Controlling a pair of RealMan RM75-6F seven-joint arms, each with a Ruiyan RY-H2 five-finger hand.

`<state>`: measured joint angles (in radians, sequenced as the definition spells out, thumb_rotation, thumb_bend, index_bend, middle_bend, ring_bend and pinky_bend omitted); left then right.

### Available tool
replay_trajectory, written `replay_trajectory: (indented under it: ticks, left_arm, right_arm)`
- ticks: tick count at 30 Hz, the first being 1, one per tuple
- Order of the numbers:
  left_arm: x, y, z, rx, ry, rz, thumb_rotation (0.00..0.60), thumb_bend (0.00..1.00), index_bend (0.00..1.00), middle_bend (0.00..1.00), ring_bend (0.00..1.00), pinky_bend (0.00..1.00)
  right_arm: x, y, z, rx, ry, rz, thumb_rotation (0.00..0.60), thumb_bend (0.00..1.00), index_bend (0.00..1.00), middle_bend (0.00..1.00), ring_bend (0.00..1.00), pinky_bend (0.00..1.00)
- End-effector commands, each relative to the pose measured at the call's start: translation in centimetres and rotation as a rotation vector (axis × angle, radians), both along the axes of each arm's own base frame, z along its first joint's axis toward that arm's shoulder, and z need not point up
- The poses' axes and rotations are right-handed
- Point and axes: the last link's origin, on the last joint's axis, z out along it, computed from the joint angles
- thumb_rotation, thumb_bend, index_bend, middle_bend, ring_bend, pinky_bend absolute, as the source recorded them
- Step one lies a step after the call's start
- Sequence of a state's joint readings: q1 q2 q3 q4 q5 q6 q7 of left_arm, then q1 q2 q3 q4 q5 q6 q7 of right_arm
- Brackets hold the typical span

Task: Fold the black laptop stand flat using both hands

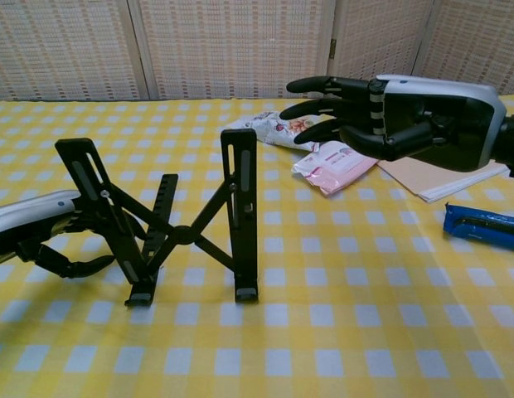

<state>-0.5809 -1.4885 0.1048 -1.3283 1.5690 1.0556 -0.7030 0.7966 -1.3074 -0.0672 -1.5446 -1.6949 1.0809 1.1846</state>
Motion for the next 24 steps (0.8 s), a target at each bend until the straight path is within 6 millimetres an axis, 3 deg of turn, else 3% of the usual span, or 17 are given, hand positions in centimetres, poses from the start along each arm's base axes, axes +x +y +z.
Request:
replay_trajectory:
  ticks: [1, 18, 24]
  left_arm:
    - [0.2, -0.1, -0.1, -0.003, 0.000, -0.003, 0.600, 0.47, 0.49, 0.32, 0.26, 0.28]
    - [0.5, -0.3, -0.4, -0.002, -0.005, 0.001, 0.600, 0.47, 0.53, 0.34, 0.27, 0.29]
    - [0.4, -0.3, -0.2, 0.004, -0.014, 0.008, 0.600, 0.47, 0.52, 0.34, 0.27, 0.29]
  right_arm:
    - [0.0, 0.0, -0.1, 0.002, -0.002, -0.001, 0.600, 0.69, 0.00, 0.13, 0.16, 0.02]
    - [-0.2, 0.1, -0.5, 0.009, 0.010, -0.001, 0.600, 0.69, 0.00, 0.13, 0.16, 0.02]
    - [-0.9, -0.1, -1.6, -0.090, 0.208, 0.095, 0.600, 0.69, 0.03, 0.13, 0.16, 0.02]
